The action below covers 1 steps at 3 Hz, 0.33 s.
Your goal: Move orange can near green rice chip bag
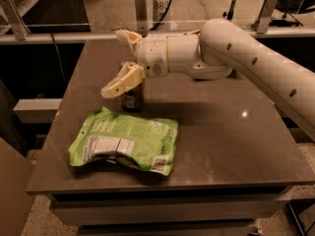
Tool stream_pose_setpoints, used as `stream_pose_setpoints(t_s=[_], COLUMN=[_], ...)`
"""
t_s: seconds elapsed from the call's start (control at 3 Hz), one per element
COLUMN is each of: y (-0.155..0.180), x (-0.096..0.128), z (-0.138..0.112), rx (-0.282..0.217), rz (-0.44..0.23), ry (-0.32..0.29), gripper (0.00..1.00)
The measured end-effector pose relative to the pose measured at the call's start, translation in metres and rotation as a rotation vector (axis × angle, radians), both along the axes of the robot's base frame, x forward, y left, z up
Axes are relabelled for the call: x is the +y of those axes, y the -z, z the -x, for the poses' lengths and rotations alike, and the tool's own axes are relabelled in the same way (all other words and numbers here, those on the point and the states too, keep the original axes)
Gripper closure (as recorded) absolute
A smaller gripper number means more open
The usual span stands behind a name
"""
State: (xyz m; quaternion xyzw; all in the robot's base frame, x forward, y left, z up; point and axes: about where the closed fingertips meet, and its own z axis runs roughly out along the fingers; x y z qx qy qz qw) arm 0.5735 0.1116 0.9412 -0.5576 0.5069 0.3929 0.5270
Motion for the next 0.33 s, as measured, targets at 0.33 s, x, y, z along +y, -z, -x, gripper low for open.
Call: stream_pose_setpoints(t_s=[0.33], y=[0.0003], x=[0.0001], z=[0.0000], rx=[0.000], rz=[0.000], ry=[-0.001], gripper=[0.00])
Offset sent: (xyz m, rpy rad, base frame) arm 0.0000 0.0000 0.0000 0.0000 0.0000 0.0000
